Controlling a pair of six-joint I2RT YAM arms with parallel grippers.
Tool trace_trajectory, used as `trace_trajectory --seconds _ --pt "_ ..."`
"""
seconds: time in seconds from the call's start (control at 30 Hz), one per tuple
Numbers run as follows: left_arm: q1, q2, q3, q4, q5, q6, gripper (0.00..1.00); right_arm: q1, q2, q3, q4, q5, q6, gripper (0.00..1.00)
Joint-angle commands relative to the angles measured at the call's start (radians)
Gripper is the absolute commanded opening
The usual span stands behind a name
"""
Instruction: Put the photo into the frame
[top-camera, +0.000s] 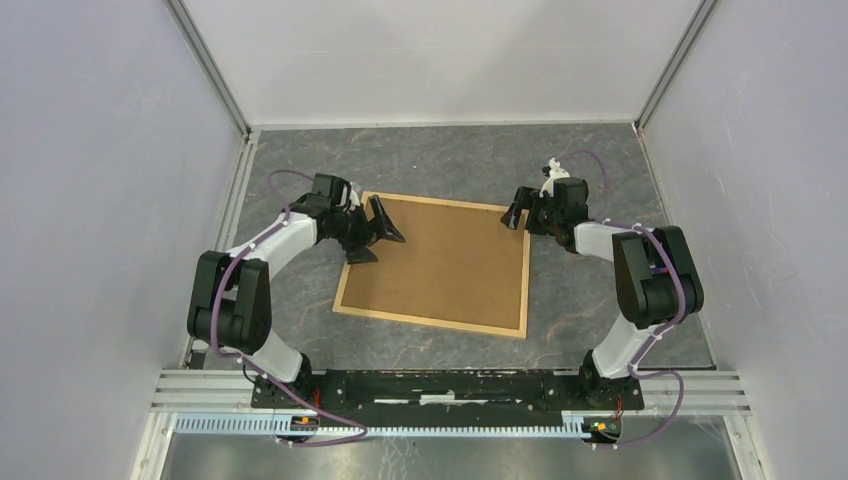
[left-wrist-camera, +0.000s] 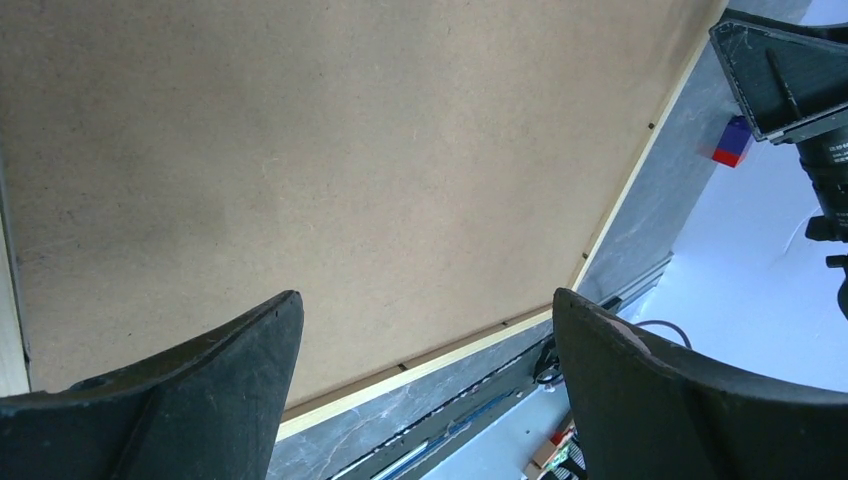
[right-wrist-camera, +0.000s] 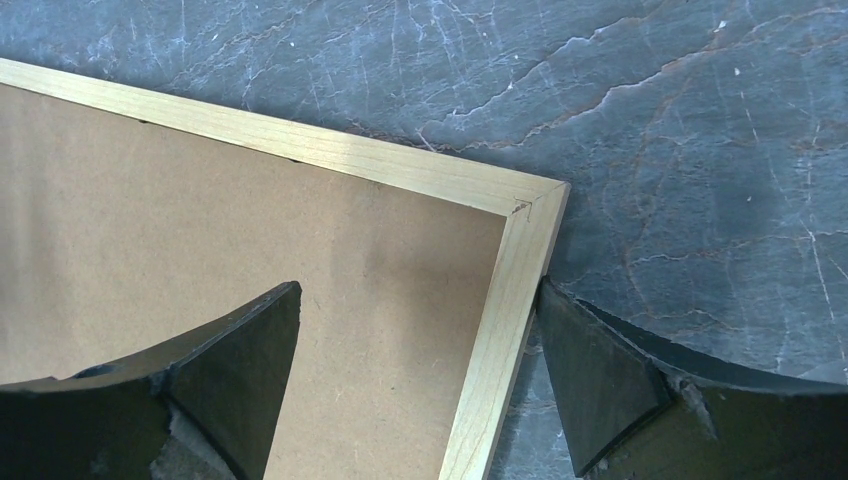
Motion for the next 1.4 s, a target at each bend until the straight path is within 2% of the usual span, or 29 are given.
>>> trace_trajectory --seconds 0.0,0.23,0.47,0.6,0.73,0.93,1.1,1.17,1.37 --pt "-0.011 -0.039 0.015 -0.032 -0.065 0.018 1.0 0.012 0.018 0.016 -0.03 -0.041 0.008 0.93" --pt "-0.025 -0.041 0.1 -0.172 -0.223 0.135 1.0 0.012 -0.024 0.015 -0.066 0.017 -0.042 0.96" --pt "-0.029 -0.033 0.192 -0.25 -0.343 0.21 1.0 0.012 -0.117 0.035 -0.186 0.123 -0.136 0.98" --pt "-0.038 -0.007 0.219 -0.26 -0.315 0.222 1.0 0.019 -0.186 0.033 -0.232 0.093 -0.16 0.98" --pt "-0.115 0.029 0.252 -0.285 -0.292 0.251 1.0 0.028 -0.269 0.016 -0.349 0.047 -0.2 0.98" --pt "-0.173 0.049 0.28 -0.3 -0.252 0.274 1.0 0.042 -0.493 -0.09 -0.483 -0.015 -0.227 0.98" --pt "-0.169 0.017 0.293 -0.332 -0.423 0.312 1.0 0.041 -0.67 -0.152 -0.545 -0.021 -0.213 0.98" --pt "-0.169 -0.004 0.275 -0.31 -0.445 0.308 1.0 0.04 -0.737 -0.204 -0.525 -0.056 -0.197 0.98" --pt "-0.171 -0.043 0.197 -0.225 -0.351 0.289 1.0 0.037 -0.695 -0.301 -0.582 -0.216 -0.173 0.98"
